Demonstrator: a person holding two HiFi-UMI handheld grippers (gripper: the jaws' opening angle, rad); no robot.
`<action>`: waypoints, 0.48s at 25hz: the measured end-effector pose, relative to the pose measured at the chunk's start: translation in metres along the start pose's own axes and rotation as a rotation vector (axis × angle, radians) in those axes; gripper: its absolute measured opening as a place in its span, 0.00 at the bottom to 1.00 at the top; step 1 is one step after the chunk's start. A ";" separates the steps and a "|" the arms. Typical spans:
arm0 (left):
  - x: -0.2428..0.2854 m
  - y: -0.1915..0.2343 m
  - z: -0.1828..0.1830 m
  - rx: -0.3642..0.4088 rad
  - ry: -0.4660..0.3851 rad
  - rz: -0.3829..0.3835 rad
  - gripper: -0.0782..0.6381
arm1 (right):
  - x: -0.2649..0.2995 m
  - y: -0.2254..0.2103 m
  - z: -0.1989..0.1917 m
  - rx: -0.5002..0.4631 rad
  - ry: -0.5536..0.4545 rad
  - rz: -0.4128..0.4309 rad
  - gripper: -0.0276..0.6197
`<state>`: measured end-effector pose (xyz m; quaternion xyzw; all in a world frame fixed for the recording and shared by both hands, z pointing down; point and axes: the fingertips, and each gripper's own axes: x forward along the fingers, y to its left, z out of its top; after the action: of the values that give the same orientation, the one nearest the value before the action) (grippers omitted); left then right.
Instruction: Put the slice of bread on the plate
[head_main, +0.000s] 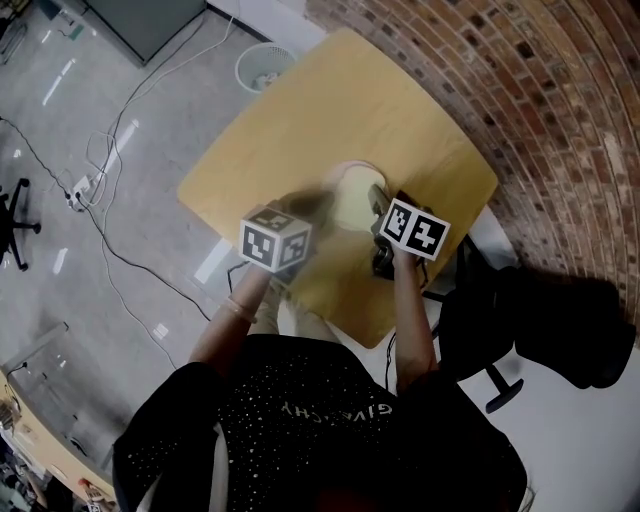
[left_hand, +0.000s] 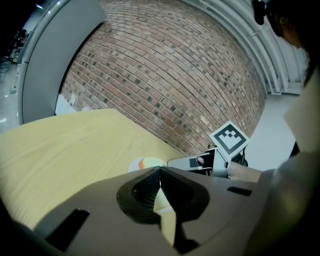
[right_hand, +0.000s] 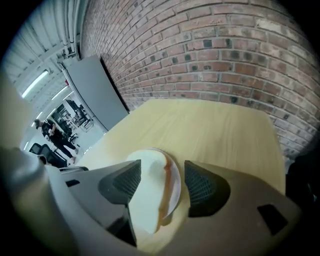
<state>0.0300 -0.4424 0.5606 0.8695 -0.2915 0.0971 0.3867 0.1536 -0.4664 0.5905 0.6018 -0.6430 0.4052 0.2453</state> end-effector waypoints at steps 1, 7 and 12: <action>-0.001 -0.002 0.000 0.003 -0.001 -0.001 0.12 | -0.004 -0.002 0.001 0.005 -0.016 -0.014 0.44; -0.003 -0.014 0.001 0.046 -0.004 0.009 0.12 | -0.028 -0.007 -0.001 0.055 -0.105 -0.009 0.44; -0.010 -0.028 0.010 0.085 -0.035 0.026 0.12 | -0.061 0.008 0.002 0.089 -0.236 0.126 0.36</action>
<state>0.0370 -0.4304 0.5328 0.8829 -0.3051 0.0991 0.3428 0.1556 -0.4334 0.5385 0.6141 -0.6853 0.3742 0.1149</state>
